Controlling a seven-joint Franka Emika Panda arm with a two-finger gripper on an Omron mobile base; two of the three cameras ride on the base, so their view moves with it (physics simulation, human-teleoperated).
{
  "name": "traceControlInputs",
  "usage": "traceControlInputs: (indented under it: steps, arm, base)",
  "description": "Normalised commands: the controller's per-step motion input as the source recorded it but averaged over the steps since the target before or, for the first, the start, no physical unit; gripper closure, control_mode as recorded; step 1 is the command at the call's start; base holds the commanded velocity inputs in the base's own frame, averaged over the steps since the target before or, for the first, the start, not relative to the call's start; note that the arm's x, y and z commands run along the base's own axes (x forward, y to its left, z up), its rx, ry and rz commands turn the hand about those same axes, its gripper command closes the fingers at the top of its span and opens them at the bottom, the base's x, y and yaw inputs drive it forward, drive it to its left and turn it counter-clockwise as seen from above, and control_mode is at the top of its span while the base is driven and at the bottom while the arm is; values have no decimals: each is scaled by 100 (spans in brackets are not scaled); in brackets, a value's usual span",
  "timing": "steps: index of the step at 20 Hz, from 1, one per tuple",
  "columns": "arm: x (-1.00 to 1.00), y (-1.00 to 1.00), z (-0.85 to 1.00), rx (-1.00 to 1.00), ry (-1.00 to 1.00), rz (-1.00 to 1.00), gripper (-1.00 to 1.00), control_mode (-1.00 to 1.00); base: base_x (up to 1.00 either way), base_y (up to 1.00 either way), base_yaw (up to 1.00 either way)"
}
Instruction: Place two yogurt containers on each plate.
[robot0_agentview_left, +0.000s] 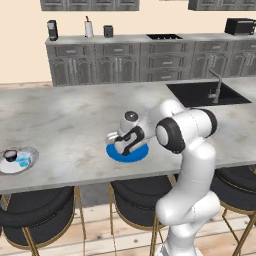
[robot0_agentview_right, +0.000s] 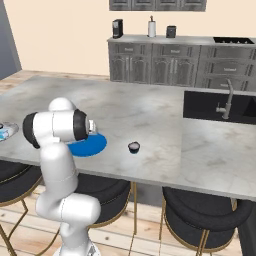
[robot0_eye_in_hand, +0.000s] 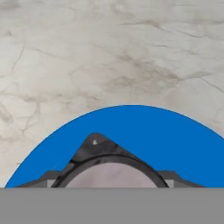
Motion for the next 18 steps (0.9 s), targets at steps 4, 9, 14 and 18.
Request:
traceControlInputs:
  steps: [4,9,14,18]
  arm:
    - [15,2,-15,-1,5,0,100,-100]
    - [10,0,-19,0,10,0,100,-100]
    - [10,0,-14,0,1,0,100,-100]
    - [2,0,-5,0,0,0,-100,-100]
  base:
    - [0,0,0]
    - [0,0,0]
    - [0,0,0]
    - [0,0,0]
